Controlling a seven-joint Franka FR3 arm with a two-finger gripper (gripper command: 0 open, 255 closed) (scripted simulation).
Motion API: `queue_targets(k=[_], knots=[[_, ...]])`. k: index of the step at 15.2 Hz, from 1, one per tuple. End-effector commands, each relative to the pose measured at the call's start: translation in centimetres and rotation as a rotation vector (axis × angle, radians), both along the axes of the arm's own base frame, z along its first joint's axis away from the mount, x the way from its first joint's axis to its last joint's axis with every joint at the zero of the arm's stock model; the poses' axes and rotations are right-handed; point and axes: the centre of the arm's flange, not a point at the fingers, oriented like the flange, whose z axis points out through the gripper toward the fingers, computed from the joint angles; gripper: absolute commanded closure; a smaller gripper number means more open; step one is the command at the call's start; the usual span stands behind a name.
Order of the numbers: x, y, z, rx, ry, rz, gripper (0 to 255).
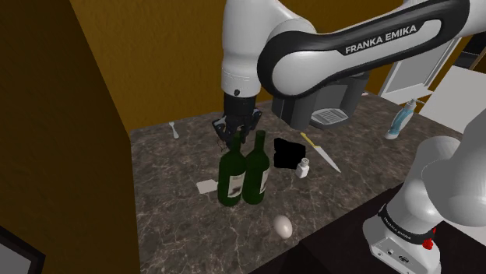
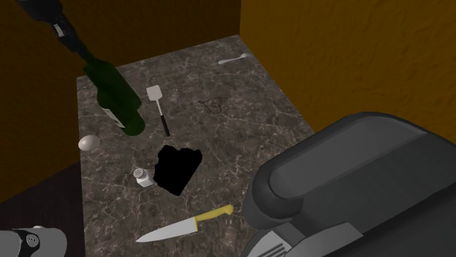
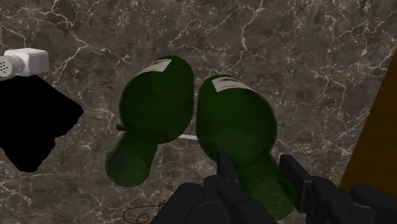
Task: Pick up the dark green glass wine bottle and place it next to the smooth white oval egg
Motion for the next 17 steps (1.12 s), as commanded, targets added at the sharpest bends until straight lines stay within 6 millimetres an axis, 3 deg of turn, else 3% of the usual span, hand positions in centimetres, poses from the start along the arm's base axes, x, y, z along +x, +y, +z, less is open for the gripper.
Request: queue_targets(k=[1,4,11,12,17], knots=[[-0.2,0.0,-1.1,0.000,-0.001,0.000,255],[-0.2,0.0,-2.5,0.000,-0.001,0.000,255],[-0.2,0.0,-2.5,0.000,-0.001,0.000,255],[-0.2,0.0,-2.4,0.000,-0.001,0.000,0],[-0.2,0.0,-2.5,0.000,-0.001,0.000,0]])
